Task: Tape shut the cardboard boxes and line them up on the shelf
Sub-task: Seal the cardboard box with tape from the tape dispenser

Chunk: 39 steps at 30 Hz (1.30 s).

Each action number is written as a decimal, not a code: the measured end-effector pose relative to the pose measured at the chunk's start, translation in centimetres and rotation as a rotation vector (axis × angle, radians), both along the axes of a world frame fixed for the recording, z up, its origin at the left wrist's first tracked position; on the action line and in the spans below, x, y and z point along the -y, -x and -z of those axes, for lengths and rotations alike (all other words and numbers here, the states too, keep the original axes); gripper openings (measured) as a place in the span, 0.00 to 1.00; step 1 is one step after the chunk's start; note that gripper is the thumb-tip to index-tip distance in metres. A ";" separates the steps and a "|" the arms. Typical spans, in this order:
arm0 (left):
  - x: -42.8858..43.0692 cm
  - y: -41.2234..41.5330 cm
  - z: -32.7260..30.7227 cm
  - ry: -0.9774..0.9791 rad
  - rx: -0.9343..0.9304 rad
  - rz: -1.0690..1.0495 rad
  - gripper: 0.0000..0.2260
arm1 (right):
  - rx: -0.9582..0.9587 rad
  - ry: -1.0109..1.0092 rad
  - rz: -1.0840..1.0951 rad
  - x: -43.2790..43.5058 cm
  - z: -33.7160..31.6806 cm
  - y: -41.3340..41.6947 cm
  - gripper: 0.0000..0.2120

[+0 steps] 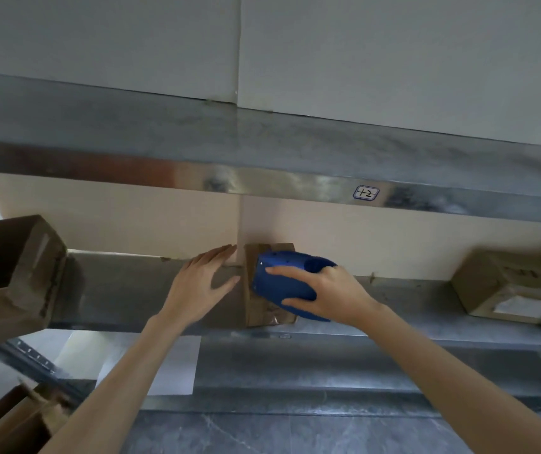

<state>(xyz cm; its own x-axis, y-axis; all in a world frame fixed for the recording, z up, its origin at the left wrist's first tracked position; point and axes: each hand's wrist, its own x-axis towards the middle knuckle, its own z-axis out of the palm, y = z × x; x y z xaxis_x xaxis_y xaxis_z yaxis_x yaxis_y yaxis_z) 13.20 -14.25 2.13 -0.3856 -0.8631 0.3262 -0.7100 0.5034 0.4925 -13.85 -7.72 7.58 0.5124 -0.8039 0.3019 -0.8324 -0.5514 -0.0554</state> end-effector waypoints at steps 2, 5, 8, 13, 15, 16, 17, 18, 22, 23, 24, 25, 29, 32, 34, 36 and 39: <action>-0.2 -0.3 -0.1 -0.023 -0.018 0.044 0.26 | -0.025 -0.019 -0.026 -0.5 0.2 -0.7 0.27; -0.7 -0.3 -0.1 -0.071 -0.044 0.116 0.25 | -0.037 -0.042 -0.064 -1.2 0.5 -1.3 0.27; -1.2 0.0 -0.2 -0.157 -0.089 0.186 0.24 | -0.055 -0.038 -0.120 -1.8 0.6 -1.5 0.29; -1.9 0.6 -0.5 -0.319 -0.209 0.259 0.18 | -0.109 0.003 -0.176 -2.6 0.8 -1.4 0.31; -2.1 0.8 -0.6 -0.368 -0.241 0.275 0.13 | -0.120 0.006 -0.193 -2.8 1.0 -1.2 0.30; -2.3 0.9 -0.7 -0.388 -0.255 0.291 0.12 | -0.118 0.007 -0.197 -3.0 1.1 -1.1 0.30; -2.4 1.1 -0.8 -0.404 -0.271 0.309 0.13 | -0.115 0.006 -0.198 -3.1 1.2 -1.1 0.29; -2.5 1.2 -0.9 -0.417 -0.287 0.324 0.13 | -0.112 0.004 -0.194 -3.2 1.1 -1.0 0.29; -2.7 1.2 -1.0 -0.498 -0.359 0.360 0.14 | -0.065 -0.001 -0.175 -3.6 1.2 -0.6 0.29; -2.7 1.2 -1.0 -0.519 -0.374 0.363 0.15 | -0.051 -0.008 -0.168 -3.7 1.2 -0.5 0.29; -2.8 1.1 -1.0 -0.539 -0.388 0.364 0.16 | -0.041 -0.015 -0.159 -3.8 1.2 -0.3 0.28; -2.9 1.2 -1.1 -0.557 -0.402 0.368 0.16 | -0.027 -0.015 -0.152 -3.9 1.2 -0.2 0.28; -3.2 1.4 -1.1 -0.588 -0.404 0.378 0.16 | 0.018 -0.023 -0.128 -4.2 1.4 0.1 0.28; -3.3 1.7 -1.1 -0.567 -0.368 0.371 0.16 | 0.036 -0.039 -0.124 -4.5 1.5 0.3 0.28; -3.4 1.8 -1.3 -0.542 -0.352 0.369 0.16 | 0.048 -0.055 -0.128 -4.6 1.3 0.2 0.27; -3.4 2.0 -1.4 -0.534 -0.350 0.360 0.17 | 0.052 -0.059 -0.131 -4.7 1.2 0.1 0.27; -3.3 2.2 -1.6 -0.511 -0.345 0.360 0.19 | 0.055 -0.041 -0.138 -4.7 1.0 -0.1 0.28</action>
